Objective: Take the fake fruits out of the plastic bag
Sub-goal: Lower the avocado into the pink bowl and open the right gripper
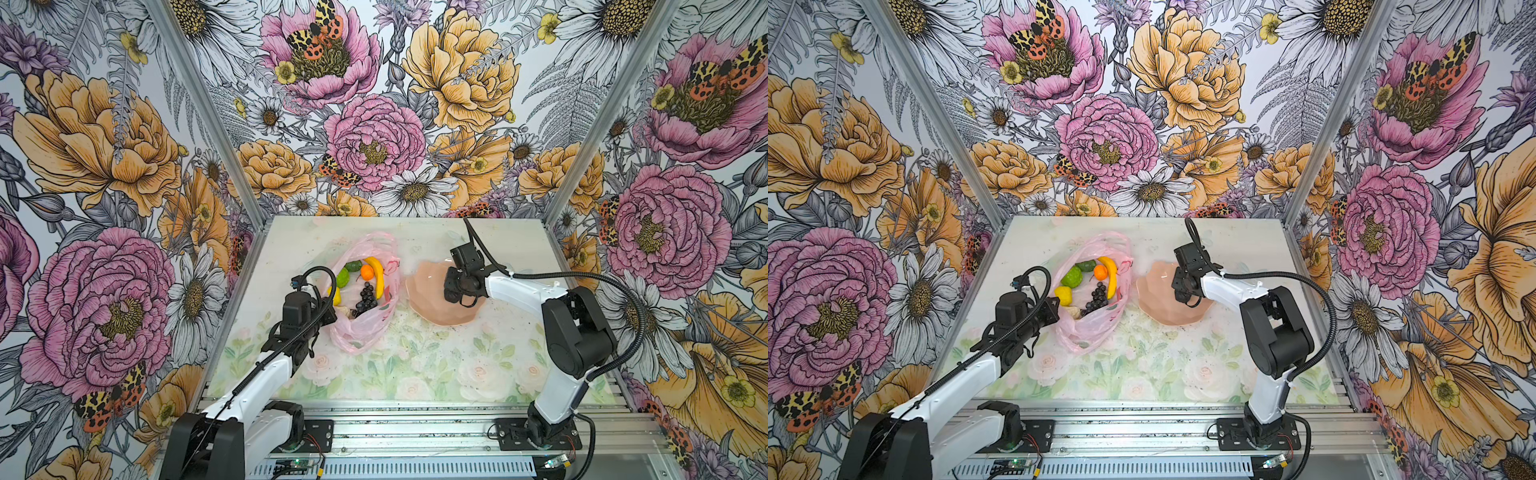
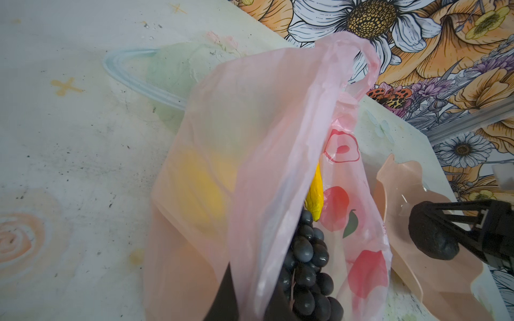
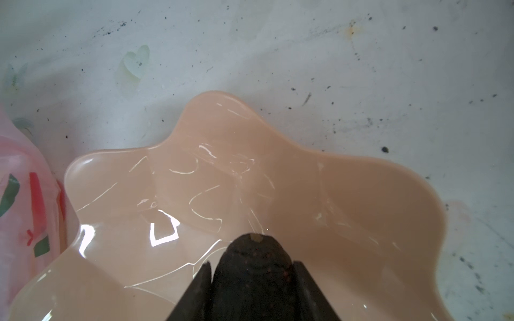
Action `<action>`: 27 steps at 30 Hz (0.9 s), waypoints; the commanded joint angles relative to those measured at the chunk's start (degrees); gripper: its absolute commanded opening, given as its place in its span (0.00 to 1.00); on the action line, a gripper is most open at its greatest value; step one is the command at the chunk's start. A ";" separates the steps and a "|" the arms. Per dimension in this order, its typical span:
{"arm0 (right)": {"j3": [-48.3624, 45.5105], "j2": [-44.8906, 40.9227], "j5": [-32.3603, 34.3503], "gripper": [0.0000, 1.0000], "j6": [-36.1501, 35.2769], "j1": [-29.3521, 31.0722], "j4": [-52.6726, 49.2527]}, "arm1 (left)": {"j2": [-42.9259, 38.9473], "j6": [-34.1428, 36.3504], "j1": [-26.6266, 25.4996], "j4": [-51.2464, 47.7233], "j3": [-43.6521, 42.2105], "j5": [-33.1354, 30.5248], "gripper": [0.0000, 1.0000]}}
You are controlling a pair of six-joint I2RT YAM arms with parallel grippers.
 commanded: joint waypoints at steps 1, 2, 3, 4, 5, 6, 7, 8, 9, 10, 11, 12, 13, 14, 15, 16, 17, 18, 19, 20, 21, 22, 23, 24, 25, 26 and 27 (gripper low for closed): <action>2.07 1.99 4.41 0.42 -1.20 -0.24 4.24 | -0.99 1.24 -0.39 0.82 -0.26 -1.36 0.13; 2.08 2.38 4.69 0.43 -1.20 -0.24 4.64 | -1.03 1.25 -0.41 0.77 -0.31 -1.44 0.13; 2.06 2.88 4.68 0.43 -1.15 -0.16 5.06 | -1.09 1.21 -0.39 0.77 -0.24 -1.42 0.13; 2.01 3.23 4.71 0.44 -1.08 -0.05 5.50 | -1.11 1.29 -0.41 0.79 -0.30 -1.45 0.13; 2.03 3.37 4.71 0.44 -1.16 0.09 5.94 | -1.22 1.29 -0.42 0.78 -0.32 -1.55 0.13; 2.04 3.56 4.79 0.45 -1.28 0.35 6.17 | -1.12 1.39 -0.41 0.78 -0.31 -1.50 0.13; 2.03 3.73 5.14 0.47 -1.32 0.59 6.29 | -1.11 1.33 -0.45 0.79 -0.29 -1.46 0.13; 2.08 3.91 5.41 0.51 -1.38 0.72 6.24 | -1.03 1.35 -0.43 0.78 -0.31 -1.46 0.13; 2.12 4.06 5.53 0.53 -1.38 0.81 6.28 | -0.95 1.39 -0.42 0.78 -0.22 -1.36 0.13; 2.02 4.31 5.62 0.56 -1.26 0.89 6.33 | -0.93 1.39 -0.40 0.75 -0.22 -1.17 0.13; 1.98 4.44 5.65 0.58 -1.17 0.89 6.37 | -0.94 1.34 -0.46 0.86 -0.22 -1.03 0.13; 1.89 4.67 5.56 0.59 -1.17 0.87 6.38 | -0.94 1.42 -0.50 0.86 -0.25 -1.01 0.13; 1.84 4.87 5.45 0.61 -1.22 0.89 6.44 | -0.93 1.30 -0.50 0.86 -0.27 -1.01 0.13; 1.90 4.92 5.36 0.63 -1.16 0.91 6.32 | -0.96 1.36 -0.46 0.86 -0.25 -1.00 0.13; 1.91 4.98 5.09 0.64 -1.16 0.90 6.44 | -1.02 1.37 -0.46 0.91 -0.28 -1.02 0.13; 1.96 4.85 4.90 0.65 -1.16 0.91 6.40 | -1.02 1.34 -0.49 0.86 -0.31 -0.98 0.13; 1.99 4.68 4.75 0.66 -1.33 0.97 6.38 | -1.02 1.39 -0.48 0.84 -0.29 -0.94 0.13; 1.99 4.46 4.73 0.66 -1.43 0.99 6.38 | -1.11 1.37 -0.50 0.86 -0.31 -1.15 0.13; 1.90 4.23 4.66 0.67 -1.54 1.01 6.38 | -1.19 1.34 -0.46 0.86 -0.39 -1.19 0.13; 1.91 3.99 4.71 0.67 -1.60 1.08 6.38 | -1.28 1.38 -0.53 0.86 -0.40 -1.27 0.14; 1.82 3.81 4.73 0.67 -1.60 1.06 6.38 | -1.31 1.35 -0.52 0.86 -0.40 -1.19 0.14; 1.73 3.55 4.60 0.67 -1.60 1.08 6.34 | -1.30 1.34 -0.55 0.86 -0.40 -1.11 0.14; 1.65 3.33 4.60 0.68 -1.69 1.08 6.29 | -1.31 1.37 -0.58 0.86 -0.39 -0.98 0.14; 1.56 3.15 4.52 0.68 -1.70 1.08 6.28 | -1.29 1.37 -0.57 0.86 -0.40 -1.00 0.14; 1.43 2.92 4.38 0.69 -1.69 1.08 6.23 | -1.32 1.35 -0.60 0.86 -0.40 -0.99 0.14; 1.38 2.71 4.38 0.69 -1.75 1.08 6.28 | -1.29 1.36 -0.59 0.87 -0.40 -0.98 0.14; 1.29 2.45 4.25 0.70 -1.85 1.08 6.29 | -1.31 1.34 -0.56 0.86 -0.40 -0.98 0.14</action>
